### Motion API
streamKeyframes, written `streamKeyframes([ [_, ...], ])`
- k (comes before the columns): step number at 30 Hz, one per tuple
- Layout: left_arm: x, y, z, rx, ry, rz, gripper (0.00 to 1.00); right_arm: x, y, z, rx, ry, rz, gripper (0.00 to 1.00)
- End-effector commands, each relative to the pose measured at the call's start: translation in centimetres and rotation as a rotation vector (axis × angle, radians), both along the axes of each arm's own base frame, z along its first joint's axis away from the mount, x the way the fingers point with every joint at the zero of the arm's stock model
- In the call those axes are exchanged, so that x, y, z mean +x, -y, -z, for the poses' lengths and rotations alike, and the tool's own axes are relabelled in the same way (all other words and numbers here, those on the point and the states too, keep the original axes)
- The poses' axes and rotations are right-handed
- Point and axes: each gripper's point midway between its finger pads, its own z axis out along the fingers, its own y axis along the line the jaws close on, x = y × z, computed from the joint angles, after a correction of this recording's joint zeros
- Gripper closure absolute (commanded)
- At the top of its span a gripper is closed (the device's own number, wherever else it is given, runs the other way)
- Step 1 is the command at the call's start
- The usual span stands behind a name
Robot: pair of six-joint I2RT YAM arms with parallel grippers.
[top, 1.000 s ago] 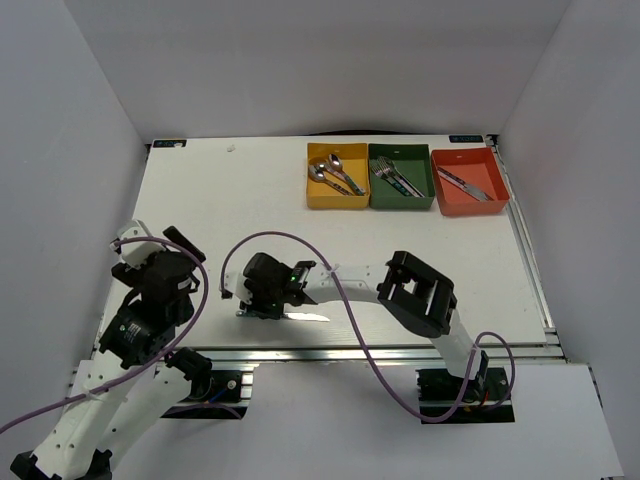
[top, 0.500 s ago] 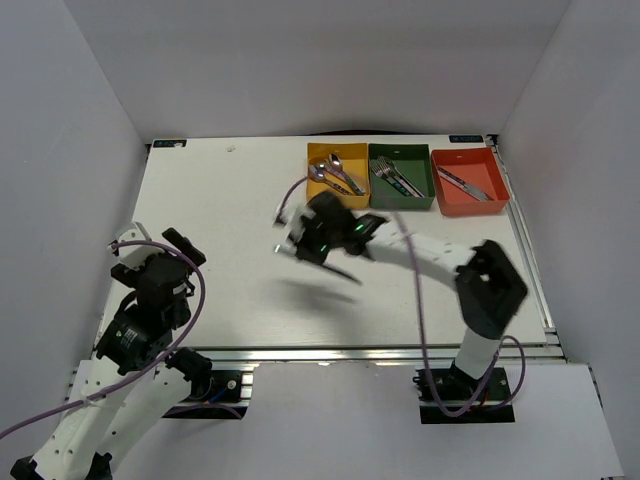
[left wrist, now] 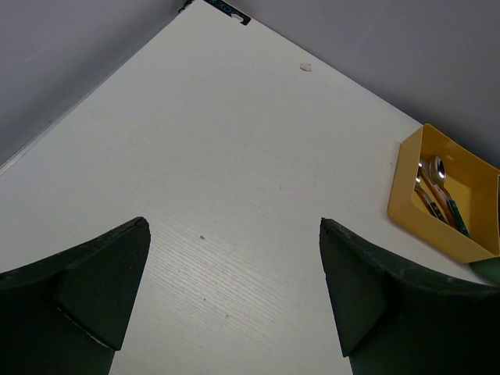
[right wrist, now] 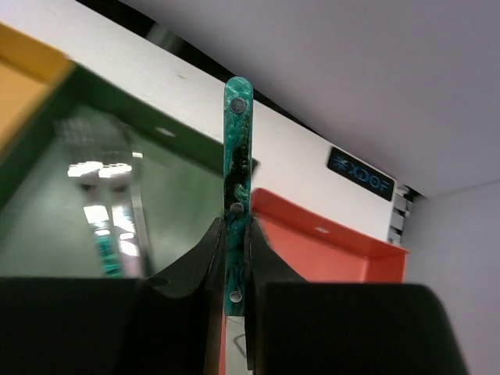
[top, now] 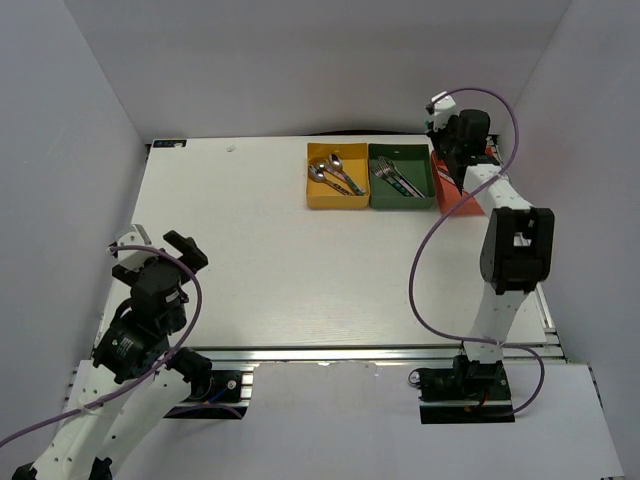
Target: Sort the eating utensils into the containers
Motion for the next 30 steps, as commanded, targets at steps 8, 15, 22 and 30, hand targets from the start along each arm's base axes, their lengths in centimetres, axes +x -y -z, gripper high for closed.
streamKeyframes([
  [8, 1.0, 1.2, 0.7, 0.027, -0.036, 0.055, 0.02, 8.4, 5.1, 1.6, -0.242, 0.117, 0.041, 1.00],
  [15, 1.0, 1.3, 0.8, 0.029, -0.038, 0.057, 0.02, 6.9, 9.0, 4.4, -0.241, 0.069, 0.051, 1.00],
  [22, 1.1, 1.3, 1.0, 0.033, -0.047, 0.055, 0.02, 6.4, 9.8, 6.2, -0.249, 0.036, 0.048, 1.00],
  [30, 1.2, 1.3, 1.1, 0.037, -0.053, 0.054, 0.02, 5.9, 9.2, 6.6, -0.198, 0.034, 0.049, 0.24],
])
